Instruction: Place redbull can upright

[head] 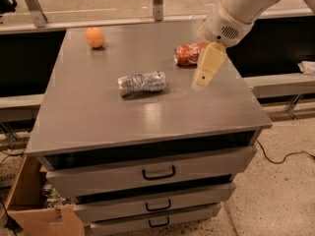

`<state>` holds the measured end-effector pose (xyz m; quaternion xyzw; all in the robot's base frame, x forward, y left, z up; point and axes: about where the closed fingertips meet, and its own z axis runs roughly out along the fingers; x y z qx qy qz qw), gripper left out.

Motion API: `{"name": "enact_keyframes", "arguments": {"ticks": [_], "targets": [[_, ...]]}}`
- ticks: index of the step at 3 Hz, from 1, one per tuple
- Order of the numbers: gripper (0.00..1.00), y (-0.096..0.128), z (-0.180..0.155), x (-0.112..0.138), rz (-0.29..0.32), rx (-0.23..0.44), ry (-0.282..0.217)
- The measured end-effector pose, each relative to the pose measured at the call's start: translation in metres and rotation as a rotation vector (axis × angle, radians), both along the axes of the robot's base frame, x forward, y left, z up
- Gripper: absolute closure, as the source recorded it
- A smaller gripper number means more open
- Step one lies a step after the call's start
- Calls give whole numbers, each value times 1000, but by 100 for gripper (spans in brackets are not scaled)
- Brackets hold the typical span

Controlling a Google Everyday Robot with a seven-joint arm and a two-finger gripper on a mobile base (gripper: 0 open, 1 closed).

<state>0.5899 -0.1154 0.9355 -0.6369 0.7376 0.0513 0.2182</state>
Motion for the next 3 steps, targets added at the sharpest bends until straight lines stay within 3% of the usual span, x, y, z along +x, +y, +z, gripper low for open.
{"name": "enact_keyframes", "arguments": {"ticks": [1, 3], "targets": [[0, 55, -15, 30, 25, 55, 27], [0, 142, -54, 39, 65, 119, 113]]}}
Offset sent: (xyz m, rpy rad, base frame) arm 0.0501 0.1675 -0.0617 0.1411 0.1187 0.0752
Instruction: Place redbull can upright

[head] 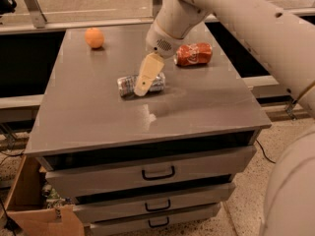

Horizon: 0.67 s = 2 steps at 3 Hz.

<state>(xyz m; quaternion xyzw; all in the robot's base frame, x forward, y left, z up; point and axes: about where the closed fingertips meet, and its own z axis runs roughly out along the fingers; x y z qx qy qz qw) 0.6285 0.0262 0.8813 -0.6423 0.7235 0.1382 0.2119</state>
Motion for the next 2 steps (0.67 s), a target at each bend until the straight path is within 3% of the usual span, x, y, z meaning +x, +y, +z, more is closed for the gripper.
{"name": "enact_keyframes", "arguments": {"ticks": [1, 2], "targets": [[0, 24, -14, -8, 25, 5, 21], [19, 41, -26, -13, 47, 1, 32]]}}
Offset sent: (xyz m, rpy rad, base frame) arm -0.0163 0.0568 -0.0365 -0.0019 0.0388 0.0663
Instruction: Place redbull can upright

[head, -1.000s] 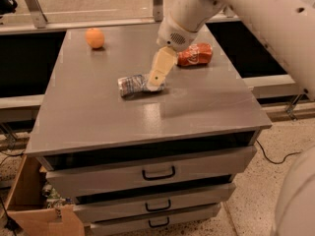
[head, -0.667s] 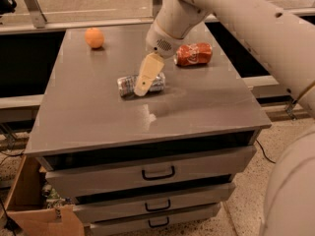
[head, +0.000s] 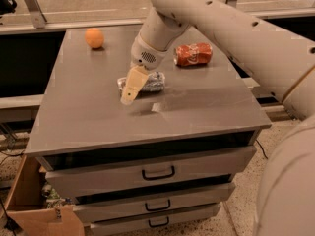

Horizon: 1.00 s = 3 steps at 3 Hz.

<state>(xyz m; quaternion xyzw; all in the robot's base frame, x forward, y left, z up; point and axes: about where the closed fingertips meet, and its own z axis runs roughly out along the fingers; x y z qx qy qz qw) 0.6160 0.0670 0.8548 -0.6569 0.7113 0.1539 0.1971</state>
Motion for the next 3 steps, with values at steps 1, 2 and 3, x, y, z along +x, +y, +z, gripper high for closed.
{"name": "enact_keyframes", "arguments": {"ticks": [1, 2, 3], "targets": [[41, 9, -6, -3, 17, -1, 6], [65, 13, -5, -4, 25, 6, 7], [87, 12, 9, -1, 29, 38, -9]]}}
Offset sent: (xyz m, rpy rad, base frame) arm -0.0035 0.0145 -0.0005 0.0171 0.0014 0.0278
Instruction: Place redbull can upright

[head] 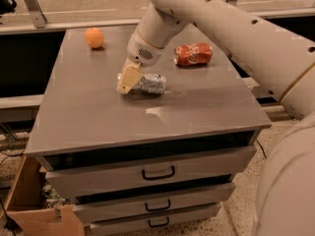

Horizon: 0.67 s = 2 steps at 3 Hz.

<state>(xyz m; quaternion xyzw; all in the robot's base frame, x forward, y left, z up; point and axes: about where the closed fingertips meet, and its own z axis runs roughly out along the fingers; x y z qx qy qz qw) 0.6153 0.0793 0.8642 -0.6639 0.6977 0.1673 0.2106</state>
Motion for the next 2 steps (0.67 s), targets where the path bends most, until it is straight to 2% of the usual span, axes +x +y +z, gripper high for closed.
{"name": "enact_keyframes", "arguments": {"ticks": [1, 2], "targets": [[100, -11, 26, 5, -9, 74, -19], [100, -38, 61, 14, -29, 218, -34]]}}
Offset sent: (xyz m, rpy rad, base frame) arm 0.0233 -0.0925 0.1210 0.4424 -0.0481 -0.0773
